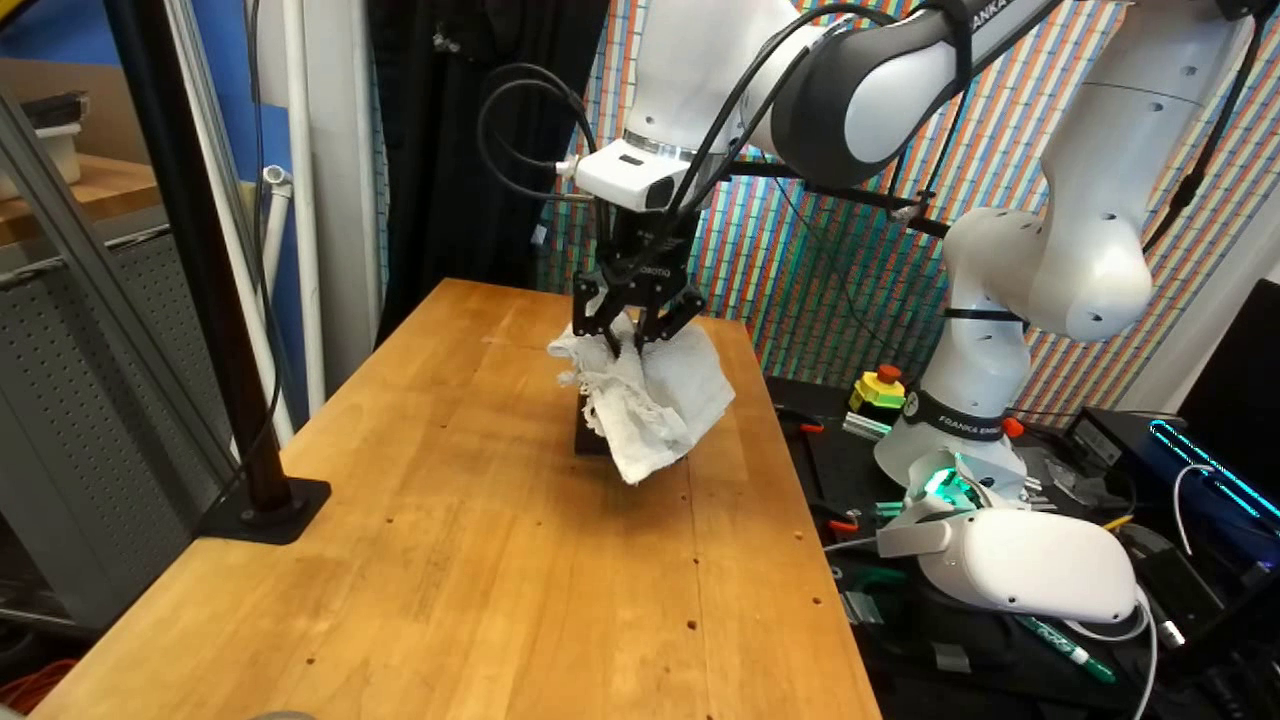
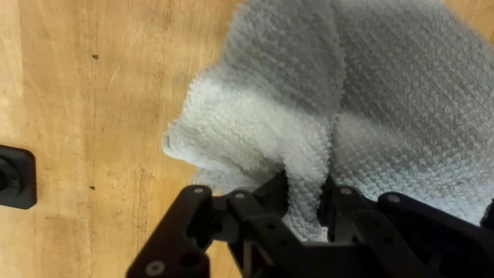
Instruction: Place the white towel inside the black basket
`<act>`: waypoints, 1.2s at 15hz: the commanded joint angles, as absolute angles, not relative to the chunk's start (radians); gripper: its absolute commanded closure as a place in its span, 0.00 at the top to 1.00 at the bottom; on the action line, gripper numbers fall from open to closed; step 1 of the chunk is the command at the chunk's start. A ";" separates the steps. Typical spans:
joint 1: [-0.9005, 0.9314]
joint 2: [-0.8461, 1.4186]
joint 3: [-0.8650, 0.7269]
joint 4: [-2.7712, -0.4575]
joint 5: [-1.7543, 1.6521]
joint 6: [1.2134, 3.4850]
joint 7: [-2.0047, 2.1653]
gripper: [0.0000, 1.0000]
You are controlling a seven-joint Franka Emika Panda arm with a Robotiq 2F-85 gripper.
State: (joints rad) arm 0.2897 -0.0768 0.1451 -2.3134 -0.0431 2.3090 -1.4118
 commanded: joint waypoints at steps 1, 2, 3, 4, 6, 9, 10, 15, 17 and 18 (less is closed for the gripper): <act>0.275 -0.049 0.164 -2.317 0.027 2.336 -1.464 0.17; 0.274 -0.060 0.166 -2.318 0.027 2.330 -1.461 0.16; 0.273 -0.073 0.169 -2.320 0.021 2.322 -1.454 0.17; 0.272 -0.083 0.171 -2.320 0.008 2.315 -1.446 0.16; 0.270 -0.120 0.178 -2.314 -0.049 2.259 -1.414 0.16; 0.272 -0.179 0.191 -2.304 -0.147 2.133 -1.378 0.16; 0.274 -0.191 0.195 -2.298 -0.170 2.092 -1.372 0.16; 0.281 -0.227 0.192 -2.309 -0.165 2.003 -1.411 0.16; 0.277 -0.221 0.186 -2.318 -0.177 2.018 -1.425 0.16; 0.272 -0.215 0.186 -2.319 -0.197 2.027 -1.423 0.17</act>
